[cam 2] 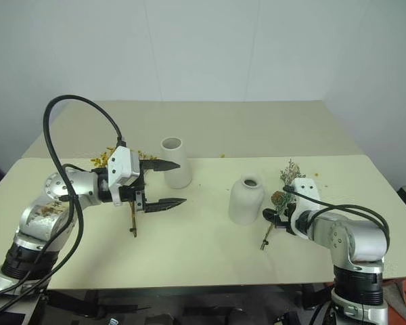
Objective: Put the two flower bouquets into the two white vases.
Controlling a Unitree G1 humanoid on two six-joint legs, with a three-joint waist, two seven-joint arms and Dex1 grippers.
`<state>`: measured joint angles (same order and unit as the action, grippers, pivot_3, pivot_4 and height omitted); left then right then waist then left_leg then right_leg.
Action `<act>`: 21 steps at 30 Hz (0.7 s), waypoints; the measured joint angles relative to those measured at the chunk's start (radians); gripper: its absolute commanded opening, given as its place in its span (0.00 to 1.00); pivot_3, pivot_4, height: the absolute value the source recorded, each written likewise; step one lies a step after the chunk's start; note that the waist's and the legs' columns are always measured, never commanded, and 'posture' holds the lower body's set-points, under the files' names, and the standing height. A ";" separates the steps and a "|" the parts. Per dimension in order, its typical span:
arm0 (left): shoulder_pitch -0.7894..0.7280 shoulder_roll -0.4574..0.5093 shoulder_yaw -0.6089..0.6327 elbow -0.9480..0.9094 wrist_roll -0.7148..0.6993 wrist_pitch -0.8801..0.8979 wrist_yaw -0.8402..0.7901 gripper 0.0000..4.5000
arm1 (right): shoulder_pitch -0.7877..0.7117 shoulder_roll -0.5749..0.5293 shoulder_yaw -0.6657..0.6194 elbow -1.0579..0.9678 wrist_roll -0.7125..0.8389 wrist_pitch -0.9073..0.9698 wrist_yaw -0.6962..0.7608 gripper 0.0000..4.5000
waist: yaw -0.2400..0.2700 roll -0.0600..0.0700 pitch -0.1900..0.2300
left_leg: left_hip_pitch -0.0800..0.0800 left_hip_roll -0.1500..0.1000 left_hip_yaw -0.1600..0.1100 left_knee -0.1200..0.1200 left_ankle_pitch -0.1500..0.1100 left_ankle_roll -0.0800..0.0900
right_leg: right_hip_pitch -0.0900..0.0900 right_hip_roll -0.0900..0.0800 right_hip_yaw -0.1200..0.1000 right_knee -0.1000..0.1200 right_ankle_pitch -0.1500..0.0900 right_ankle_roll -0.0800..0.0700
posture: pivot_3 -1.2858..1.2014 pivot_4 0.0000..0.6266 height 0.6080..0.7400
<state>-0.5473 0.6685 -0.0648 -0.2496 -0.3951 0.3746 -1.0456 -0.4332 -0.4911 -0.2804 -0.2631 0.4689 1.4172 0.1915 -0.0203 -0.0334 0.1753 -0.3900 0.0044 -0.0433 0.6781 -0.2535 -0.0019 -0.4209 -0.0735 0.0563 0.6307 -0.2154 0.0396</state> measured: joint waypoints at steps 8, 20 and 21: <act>0.053 0.001 0.001 -0.021 0.012 0.003 0.030 1.00 | -0.018 0.000 0.000 0.062 -0.046 -0.039 0.003 0.57 | -0.003 0.000 0.000 | 0.001 0.000 0.000 0.000 0.000 0.000 | 0.000 0.000 0.000 0.000 0.000 0.000 | 0.52 0.24 1.00; 0.058 0.005 -0.003 -0.026 0.039 0.000 0.031 1.00 | -0.031 -0.009 0.004 0.083 -0.066 -0.037 0.011 0.01 | -0.009 0.000 0.000 | 0.001 0.000 0.000 0.000 0.000 0.000 | 0.001 0.000 0.000 0.000 0.000 0.000 | 0.52 0.24 1.00; 0.055 0.002 -0.004 -0.021 0.040 0.000 0.031 1.00 | -0.030 -0.007 0.001 0.081 -0.069 -0.037 0.004 0.01 | -0.010 0.000 0.000 | 0.001 0.000 0.000 0.000 0.000 0.000 | 0.001 0.000 0.000 0.000 0.000 0.000 | 0.52 0.24 1.00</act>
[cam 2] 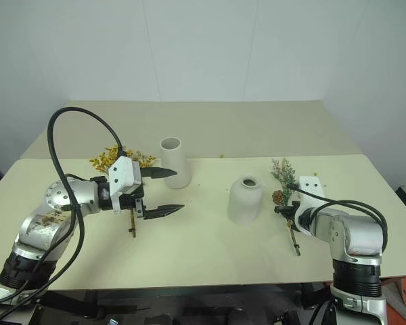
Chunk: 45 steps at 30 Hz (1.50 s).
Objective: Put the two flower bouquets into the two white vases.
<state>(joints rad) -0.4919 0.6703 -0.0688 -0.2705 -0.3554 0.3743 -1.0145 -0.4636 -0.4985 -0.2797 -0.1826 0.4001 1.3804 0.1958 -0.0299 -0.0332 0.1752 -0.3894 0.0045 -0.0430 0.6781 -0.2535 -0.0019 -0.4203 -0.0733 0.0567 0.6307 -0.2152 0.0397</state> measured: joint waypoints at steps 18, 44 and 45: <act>-0.054 -0.031 0.002 0.031 0.012 0.004 0.036 1.00 | -0.052 0.260 -0.208 -0.365 0.121 -0.780 -0.053 0.01 | -0.014 0.001 0.000 | 0.000 0.000 0.000 0.000 0.000 0.000 | -0.001 0.000 0.001 0.001 0.000 0.000 | 0.52 0.24 1.00; -0.104 -0.090 -0.053 0.041 0.011 0.030 0.043 1.00 | 0.093 0.397 0.080 -0.154 0.084 -1.221 0.096 0.01 | -0.014 0.001 0.000 | 0.001 0.000 0.000 -0.001 0.000 0.000 | -0.001 0.000 0.001 0.002 0.000 0.000 | 0.52 0.24 1.00; -0.105 -0.090 -0.054 0.041 0.014 0.030 0.044 1.00 | 0.093 0.402 0.085 -0.146 0.081 -1.232 0.098 0.01 | -0.014 0.001 0.000 | 0.001 0.000 0.000 -0.001 0.000 0.000 | -0.001 0.000 0.001 0.002 0.000 0.000 | 0.52 0.24 1.00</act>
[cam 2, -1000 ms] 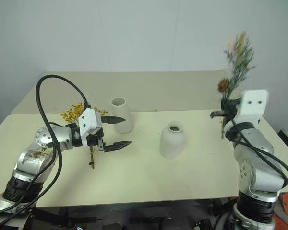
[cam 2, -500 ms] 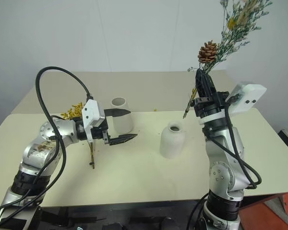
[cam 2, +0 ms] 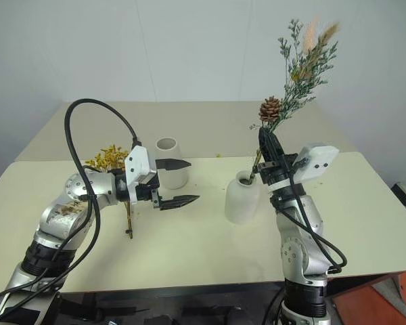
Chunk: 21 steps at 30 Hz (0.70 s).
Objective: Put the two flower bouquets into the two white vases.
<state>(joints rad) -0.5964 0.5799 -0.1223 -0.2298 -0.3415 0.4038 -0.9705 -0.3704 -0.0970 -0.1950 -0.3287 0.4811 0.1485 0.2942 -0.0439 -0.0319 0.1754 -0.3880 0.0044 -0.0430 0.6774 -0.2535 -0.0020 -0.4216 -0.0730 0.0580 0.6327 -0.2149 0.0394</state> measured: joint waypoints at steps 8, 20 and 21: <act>0.000 0.001 -0.007 -0.003 0.024 0.000 0.019 1.00 | 0.064 0.013 0.058 0.045 -0.047 -0.084 0.033 0.01 | 0.001 0.000 0.000 | 0.000 0.000 0.000 0.000 0.000 0.000 | 0.000 0.000 0.000 0.000 0.000 0.000 | 0.52 0.24 1.00; 0.000 -0.002 -0.008 0.011 0.031 -0.016 0.021 1.00 | 0.114 0.010 0.098 0.042 -0.080 -0.121 0.033 0.01 | 0.000 0.000 0.000 | 0.000 0.000 0.000 0.000 0.000 0.000 | 0.000 0.000 0.000 0.000 0.000 0.000 | 0.52 0.24 1.00; 0.000 -0.003 -0.008 0.012 0.032 -0.020 0.021 1.00 | 0.117 0.010 0.099 0.041 -0.077 -0.121 0.033 0.07 | 0.000 0.000 0.000 | 0.000 0.000 0.000 0.000 0.000 0.000 | 0.000 0.000 0.000 0.000 0.000 0.000 | 0.52 0.24 1.00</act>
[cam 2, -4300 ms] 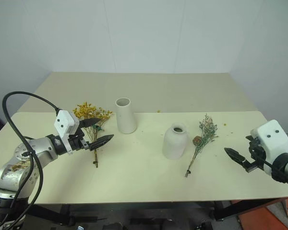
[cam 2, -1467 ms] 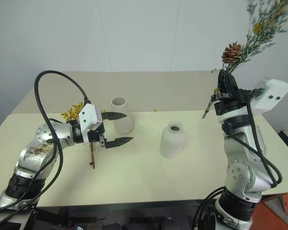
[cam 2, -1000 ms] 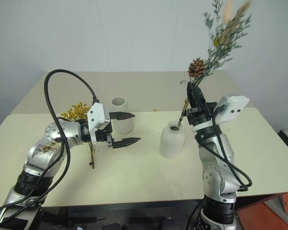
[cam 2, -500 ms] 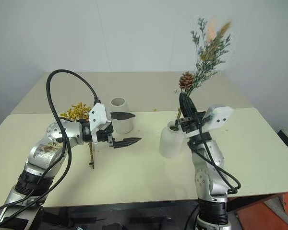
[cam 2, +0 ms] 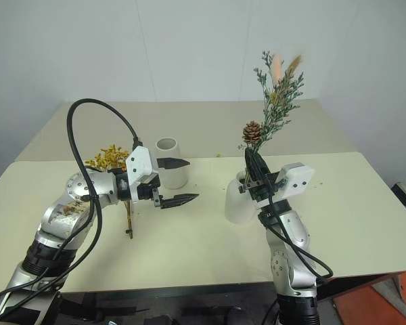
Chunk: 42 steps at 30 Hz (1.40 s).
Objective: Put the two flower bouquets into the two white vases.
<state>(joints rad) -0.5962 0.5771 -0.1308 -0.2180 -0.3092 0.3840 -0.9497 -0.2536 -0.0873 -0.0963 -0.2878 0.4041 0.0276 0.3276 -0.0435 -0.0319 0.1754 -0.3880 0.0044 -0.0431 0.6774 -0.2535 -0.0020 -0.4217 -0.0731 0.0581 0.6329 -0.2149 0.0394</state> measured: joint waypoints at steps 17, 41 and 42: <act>-0.021 -0.006 -0.002 0.021 0.011 -0.014 -0.005 1.00 | 0.212 -0.087 0.003 -0.183 -0.014 0.001 0.010 0.99 | 0.002 0.000 0.000 | 0.000 0.000 0.000 0.000 0.000 0.000 | 0.000 0.000 0.000 0.000 0.000 0.000 | 0.52 0.24 1.00; 0.196 -0.241 0.330 -0.458 -0.134 0.801 0.851 1.00 | 0.245 -0.954 -0.297 -0.468 0.851 0.515 0.317 0.99 | 0.017 -0.009 0.004 | 0.019 0.001 -0.001 0.001 -0.001 0.001 | 0.026 0.001 -0.001 -0.007 -0.006 0.010 | 0.52 0.24 1.00; 0.184 -0.279 0.331 -0.482 -0.108 0.863 0.907 1.00 | 0.181 -0.964 -0.250 -0.444 0.831 0.529 0.335 0.99 | 0.016 -0.009 0.004 | 0.019 0.001 -0.001 0.001 -0.001 0.000 | 0.026 0.001 -0.001 -0.008 -0.006 0.011 | 0.52 0.24 1.00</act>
<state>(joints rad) -0.4127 0.2977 0.2002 -0.6996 -0.4172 1.2469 -0.0427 -0.0724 -1.0513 -0.3458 -0.7323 1.2351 0.5562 0.6630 -0.0271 -0.0407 0.1791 -0.3691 0.0051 -0.0439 0.6786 -0.2541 -0.0015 -0.3958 -0.0725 0.0570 0.6253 -0.2208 0.0502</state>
